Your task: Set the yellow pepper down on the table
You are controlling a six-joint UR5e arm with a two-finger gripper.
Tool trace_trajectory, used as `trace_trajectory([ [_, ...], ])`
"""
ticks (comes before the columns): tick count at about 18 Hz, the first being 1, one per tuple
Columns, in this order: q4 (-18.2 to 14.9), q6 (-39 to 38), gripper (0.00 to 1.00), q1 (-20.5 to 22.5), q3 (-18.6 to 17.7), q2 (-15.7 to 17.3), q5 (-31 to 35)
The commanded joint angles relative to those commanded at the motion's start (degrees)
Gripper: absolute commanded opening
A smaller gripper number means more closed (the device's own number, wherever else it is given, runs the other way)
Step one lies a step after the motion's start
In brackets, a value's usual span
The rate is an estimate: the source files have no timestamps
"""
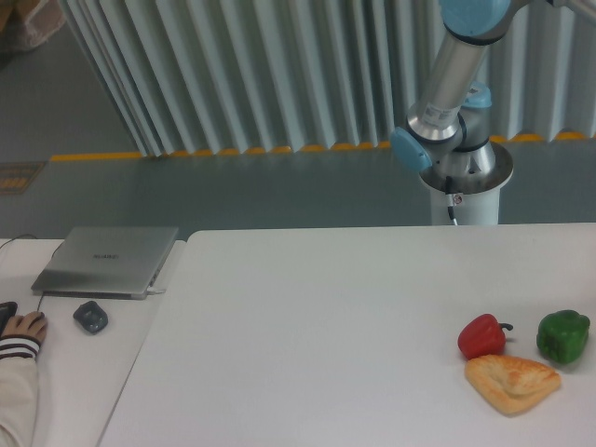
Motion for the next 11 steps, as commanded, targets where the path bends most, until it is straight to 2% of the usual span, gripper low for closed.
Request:
trace_trajectory([
  [6, 1.4, -0.18, 1.0, 0.18, -0.09, -1.14, 0.0],
  [7, 1.41, -0.44, 0.85, 0.18, -0.09, -1.32, 0.0],
  [8, 1.41, -1.49, 0.56, 0.09, 0.0, -1.32, 0.17],
  [9, 1.41, -2.28, 0.45, 0.09, 0.09, -1.23, 0.44],
  [10, 1.41, -2.63, 0.4, 0.09, 0.17, -1.06, 0.53],
  [11, 1.15, -2.81, 0.4, 0.09, 0.7, -1.06, 0.7],
])
